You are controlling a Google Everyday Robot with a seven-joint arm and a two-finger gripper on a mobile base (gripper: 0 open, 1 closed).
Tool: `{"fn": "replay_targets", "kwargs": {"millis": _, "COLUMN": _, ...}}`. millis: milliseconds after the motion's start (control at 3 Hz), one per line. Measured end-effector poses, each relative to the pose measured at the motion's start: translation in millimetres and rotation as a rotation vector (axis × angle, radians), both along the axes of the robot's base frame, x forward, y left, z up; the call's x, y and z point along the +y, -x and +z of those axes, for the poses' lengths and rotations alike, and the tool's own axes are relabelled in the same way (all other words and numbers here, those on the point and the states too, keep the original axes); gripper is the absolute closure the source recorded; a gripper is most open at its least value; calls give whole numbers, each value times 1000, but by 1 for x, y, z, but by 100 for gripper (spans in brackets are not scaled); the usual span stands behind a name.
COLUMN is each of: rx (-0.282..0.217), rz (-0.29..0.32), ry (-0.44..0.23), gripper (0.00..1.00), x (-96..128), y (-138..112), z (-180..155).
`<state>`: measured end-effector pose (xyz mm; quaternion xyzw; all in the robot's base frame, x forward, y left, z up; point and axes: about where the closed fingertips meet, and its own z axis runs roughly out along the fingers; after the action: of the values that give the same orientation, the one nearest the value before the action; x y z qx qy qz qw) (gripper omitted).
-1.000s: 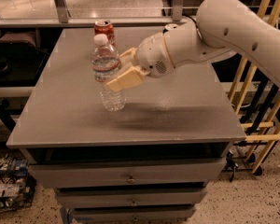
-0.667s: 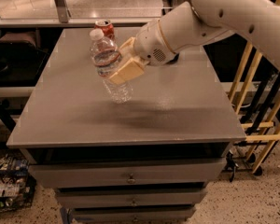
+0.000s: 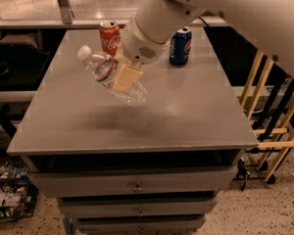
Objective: Knock water bottle over
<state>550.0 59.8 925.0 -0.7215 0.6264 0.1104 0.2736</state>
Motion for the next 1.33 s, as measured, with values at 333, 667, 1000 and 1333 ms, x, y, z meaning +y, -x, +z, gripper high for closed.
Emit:
{"fn": "replay_targets", "kwargs": {"millis": 333, "rx": -15, "rz": 39, "ry": 189, "gripper": 100, "x": 6, "y": 3, "z": -28}}
{"fn": "replay_targets", "kwargs": {"millis": 667, "rx": 6, "rz": 93, "ry": 305, "gripper": 100, "x": 14, "y": 10, "z": -57}}
{"fn": "replay_targets", "kwargs": {"millis": 1000, "rx": 36, "rz": 136, "ry": 350, "gripper": 100, "x": 20, "y": 21, "z": -70}}
{"fn": "replay_targets", "kwargs": {"millis": 1333, "rx": 67, "rz": 169, "ry": 375, "gripper": 81, "x": 23, "y": 34, "z": -74}}
